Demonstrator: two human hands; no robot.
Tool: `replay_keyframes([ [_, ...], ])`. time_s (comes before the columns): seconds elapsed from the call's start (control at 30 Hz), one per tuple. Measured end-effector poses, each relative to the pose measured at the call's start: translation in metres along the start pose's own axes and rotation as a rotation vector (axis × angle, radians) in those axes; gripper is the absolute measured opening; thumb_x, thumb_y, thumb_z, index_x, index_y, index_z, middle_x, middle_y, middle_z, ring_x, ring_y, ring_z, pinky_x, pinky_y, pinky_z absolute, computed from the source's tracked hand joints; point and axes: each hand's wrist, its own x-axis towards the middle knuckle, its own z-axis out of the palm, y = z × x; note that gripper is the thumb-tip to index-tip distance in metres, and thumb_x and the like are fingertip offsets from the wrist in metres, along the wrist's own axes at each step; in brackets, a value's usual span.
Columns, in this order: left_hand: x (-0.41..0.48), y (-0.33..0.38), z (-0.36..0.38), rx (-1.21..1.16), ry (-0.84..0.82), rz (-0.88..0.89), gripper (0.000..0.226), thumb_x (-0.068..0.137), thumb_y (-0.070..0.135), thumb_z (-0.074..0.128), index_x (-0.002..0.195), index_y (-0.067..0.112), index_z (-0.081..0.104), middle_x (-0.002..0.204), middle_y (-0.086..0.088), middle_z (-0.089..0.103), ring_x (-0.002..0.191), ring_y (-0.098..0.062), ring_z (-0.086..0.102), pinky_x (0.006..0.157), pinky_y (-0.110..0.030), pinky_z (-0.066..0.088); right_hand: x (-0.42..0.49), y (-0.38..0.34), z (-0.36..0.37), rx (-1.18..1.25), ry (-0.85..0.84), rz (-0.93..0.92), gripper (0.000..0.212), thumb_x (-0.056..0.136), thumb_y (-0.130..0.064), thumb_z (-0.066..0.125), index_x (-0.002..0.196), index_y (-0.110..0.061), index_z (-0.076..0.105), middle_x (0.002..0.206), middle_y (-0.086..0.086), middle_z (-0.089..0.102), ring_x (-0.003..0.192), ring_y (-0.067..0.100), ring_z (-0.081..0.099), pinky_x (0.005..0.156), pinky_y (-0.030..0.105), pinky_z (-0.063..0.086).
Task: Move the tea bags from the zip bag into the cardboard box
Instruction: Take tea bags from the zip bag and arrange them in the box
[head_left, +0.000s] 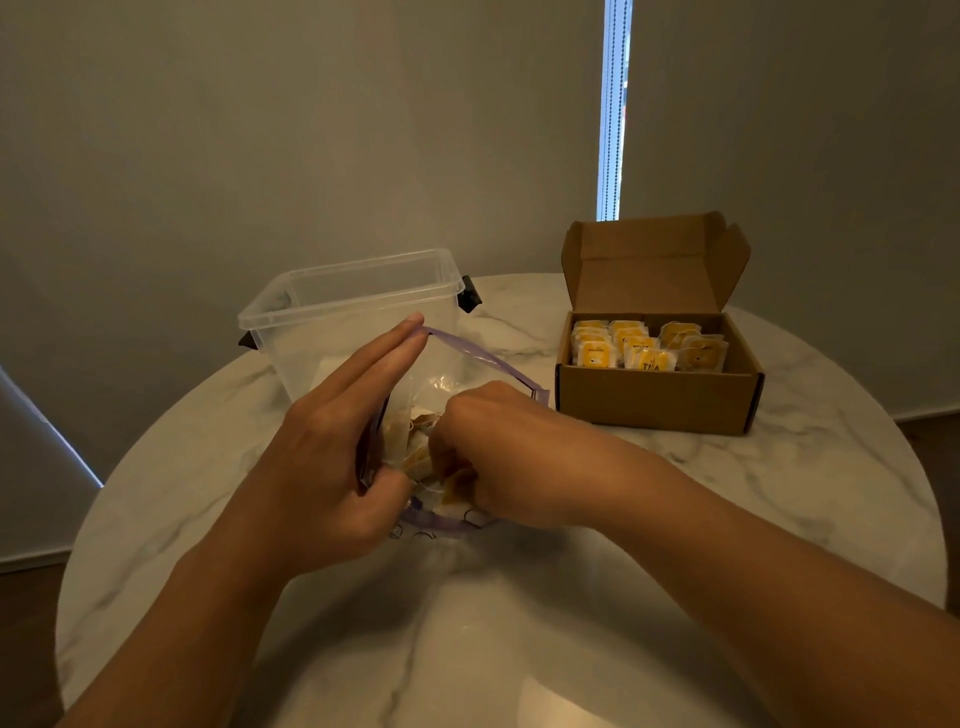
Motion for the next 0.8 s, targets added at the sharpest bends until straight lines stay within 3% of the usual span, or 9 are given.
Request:
replay_keyframes([
  [0.17,-0.001,-0.002,-0.001,-0.016,0.0,-0.007,0.082,0.072,0.024,0.047,0.152,0.009,0.034,0.16,0.004,0.031,0.147,-0.013,0.031,0.096,-0.051,0.054,-0.023,0.02,-0.04,0.228,0.091,-0.029,0.011,0.084,-0.016,0.073,0.091,-0.025,0.071,0.083,-0.011,0.068,0.077,0.002,0.064,0.068,0.013,0.052],
  [0.3,-0.002,-0.004,0.0,-0.032,0.007,-0.016,0.08,0.076,0.028,0.048,0.153,0.012,0.033,0.16,0.009,0.03,0.145,-0.013,0.035,0.092,-0.049,0.056,-0.042,0.051,-0.074,0.615,0.219,-0.051,0.016,0.075,-0.011,0.078,0.09,-0.015,0.072,0.084,0.0,0.074,0.079,0.011,0.07,0.071,0.023,0.056],
  [0.4,-0.002,-0.005,0.0,-0.026,0.007,0.001,0.08,0.077,0.028,0.05,0.153,0.012,0.032,0.16,0.009,0.03,0.145,-0.012,0.034,0.094,-0.049,0.055,-0.045,0.077,-0.096,0.731,0.38,-0.016,0.024,0.07,-0.011,0.077,0.092,-0.009,0.072,0.085,0.007,0.074,0.077,0.018,0.071,0.068,0.025,0.057],
  [0.6,-0.002,-0.005,0.001,-0.021,0.018,0.01,0.079,0.077,0.028,0.05,0.153,0.011,0.033,0.16,0.007,0.032,0.144,-0.012,0.035,0.095,-0.047,0.055,-0.013,0.132,-0.093,0.449,0.521,0.312,0.019,0.077,-0.012,0.078,0.094,-0.018,0.073,0.086,-0.002,0.072,0.081,0.012,0.069,0.065,0.024,0.056],
  [0.8,-0.002,-0.003,0.001,-0.021,0.014,0.008,0.079,0.076,0.028,0.048,0.152,0.01,0.034,0.16,0.006,0.032,0.144,-0.014,0.036,0.092,-0.047,0.057,0.005,0.152,-0.056,0.248,0.423,0.442,0.009,0.081,-0.013,0.076,0.087,-0.019,0.074,0.083,-0.006,0.068,0.079,0.008,0.064,0.06,0.017,0.048],
])
